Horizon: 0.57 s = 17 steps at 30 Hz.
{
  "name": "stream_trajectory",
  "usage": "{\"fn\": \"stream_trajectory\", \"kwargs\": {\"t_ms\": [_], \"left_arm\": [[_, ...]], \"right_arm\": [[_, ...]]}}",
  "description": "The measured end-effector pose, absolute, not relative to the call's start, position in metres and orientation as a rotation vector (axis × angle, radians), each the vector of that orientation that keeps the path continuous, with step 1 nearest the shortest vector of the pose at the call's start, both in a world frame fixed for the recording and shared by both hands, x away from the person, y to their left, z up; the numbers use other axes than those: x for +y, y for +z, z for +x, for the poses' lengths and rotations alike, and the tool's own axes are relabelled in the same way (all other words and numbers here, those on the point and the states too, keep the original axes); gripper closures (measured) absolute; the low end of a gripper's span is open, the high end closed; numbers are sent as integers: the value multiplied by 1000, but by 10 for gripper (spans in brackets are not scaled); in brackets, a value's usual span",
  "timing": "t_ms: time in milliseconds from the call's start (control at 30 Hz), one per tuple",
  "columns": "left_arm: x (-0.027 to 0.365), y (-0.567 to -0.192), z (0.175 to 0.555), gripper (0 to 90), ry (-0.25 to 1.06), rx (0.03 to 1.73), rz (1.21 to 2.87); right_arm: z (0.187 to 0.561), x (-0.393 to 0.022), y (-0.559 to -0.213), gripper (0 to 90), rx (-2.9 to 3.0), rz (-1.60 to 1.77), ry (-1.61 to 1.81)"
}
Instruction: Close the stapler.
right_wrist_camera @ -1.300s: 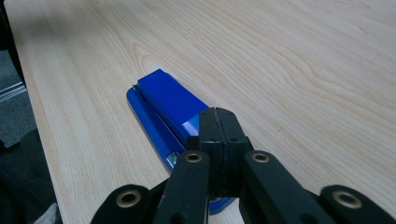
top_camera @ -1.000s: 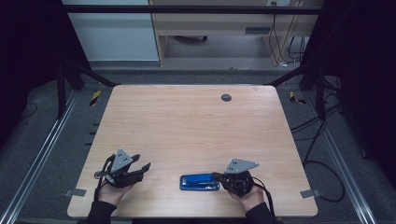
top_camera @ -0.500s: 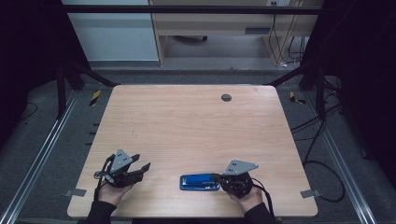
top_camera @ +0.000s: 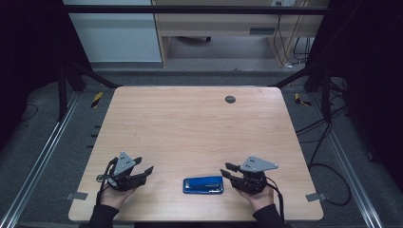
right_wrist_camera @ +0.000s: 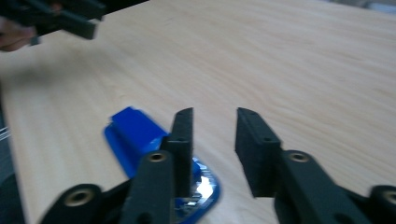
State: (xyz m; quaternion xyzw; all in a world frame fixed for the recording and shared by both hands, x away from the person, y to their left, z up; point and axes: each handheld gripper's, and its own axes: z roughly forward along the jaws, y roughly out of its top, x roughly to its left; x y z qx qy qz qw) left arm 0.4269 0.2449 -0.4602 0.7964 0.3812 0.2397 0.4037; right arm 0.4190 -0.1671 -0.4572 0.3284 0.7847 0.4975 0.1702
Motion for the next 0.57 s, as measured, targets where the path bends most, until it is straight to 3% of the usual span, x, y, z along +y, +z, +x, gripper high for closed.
{"fn": "stream_trajectory", "kwargs": {"t_ms": [233, 567], "left_arm": [[245, -462, 428, 397, 614, 971, 2015], [251, -467, 433, 363, 597, 1030, 2001]], "right_arm": [[433, -203, -464, 445, 2099, 1097, 1347], [448, -239, -475, 290, 2039, 1273, 1175]]}}
